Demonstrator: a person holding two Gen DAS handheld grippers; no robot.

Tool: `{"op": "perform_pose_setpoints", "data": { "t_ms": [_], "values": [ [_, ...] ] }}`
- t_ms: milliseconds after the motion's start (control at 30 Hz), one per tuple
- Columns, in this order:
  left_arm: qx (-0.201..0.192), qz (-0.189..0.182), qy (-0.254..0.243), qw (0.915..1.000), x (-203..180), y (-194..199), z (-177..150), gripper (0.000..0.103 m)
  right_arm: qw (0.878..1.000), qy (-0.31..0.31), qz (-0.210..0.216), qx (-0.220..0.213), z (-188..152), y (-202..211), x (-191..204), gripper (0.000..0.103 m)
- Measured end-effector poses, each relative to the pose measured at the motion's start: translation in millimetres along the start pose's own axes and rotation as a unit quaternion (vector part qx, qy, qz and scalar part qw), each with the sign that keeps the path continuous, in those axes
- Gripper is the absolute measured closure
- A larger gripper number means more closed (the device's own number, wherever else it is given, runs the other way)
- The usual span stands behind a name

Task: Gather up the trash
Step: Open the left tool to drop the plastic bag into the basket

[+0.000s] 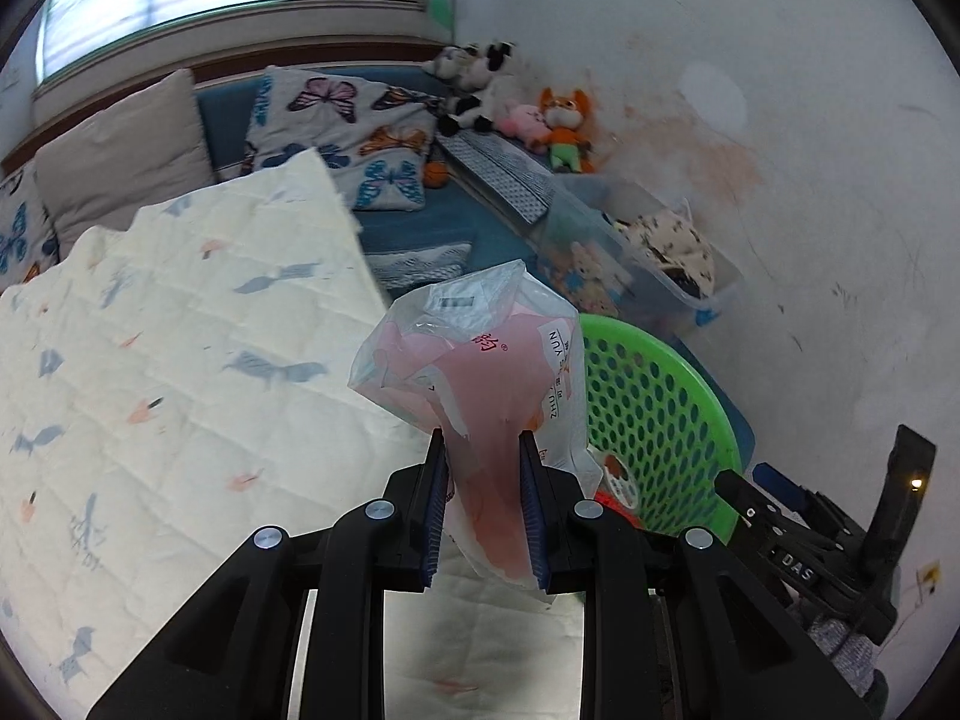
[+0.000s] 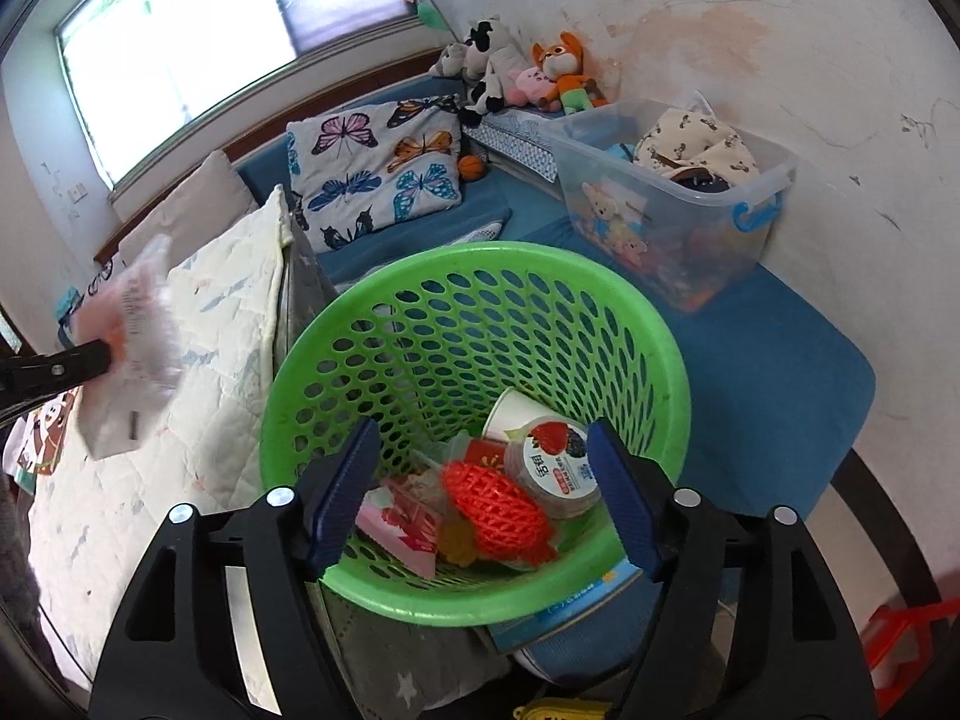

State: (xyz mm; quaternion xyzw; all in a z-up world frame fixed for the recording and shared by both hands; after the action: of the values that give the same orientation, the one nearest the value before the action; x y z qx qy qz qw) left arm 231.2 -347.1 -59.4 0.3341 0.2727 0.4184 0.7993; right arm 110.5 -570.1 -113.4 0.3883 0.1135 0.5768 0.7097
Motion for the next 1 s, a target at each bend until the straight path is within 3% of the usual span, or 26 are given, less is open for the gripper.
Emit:
{"op": "perform_pose_setpoints", "data": {
  "t_ms": [533,767,1000],
  "values": [
    [0.035,-0.007,-0.052,0.9980,-52.2,-47.1,-15.0,0.078,1.000,0.001,0.016,-0.006,-9.8,17.8,-2.4,0.020],
    [0.034,-0.010,-0.064,0.9973,-58.8,-52.7,-19.5,0.053,1.000,-0.003,0.020,-0.007,-13.2,19.8,-1.5,0.020],
    [0.022,-0.007,-0.063,0.9977,-51.1,-44.6,-18.9,0.045,1.000,-0.001,0.021,-0.008,-15.9,23.0,2.8,0.020]
  ]
}}
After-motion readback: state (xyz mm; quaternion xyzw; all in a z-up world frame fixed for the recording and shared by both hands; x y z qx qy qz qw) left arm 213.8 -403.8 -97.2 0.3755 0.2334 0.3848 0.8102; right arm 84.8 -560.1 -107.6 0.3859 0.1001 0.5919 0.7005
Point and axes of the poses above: each gripper's, at about its wrist camera, not at the fingertips, and y roughly against the way its jaws point, x to its left, z to its top, the point moved 9 cm from there along -y, roughly the way its jaws point, and after that the axes turned 5 degrees about z, right-handed, at the moved point
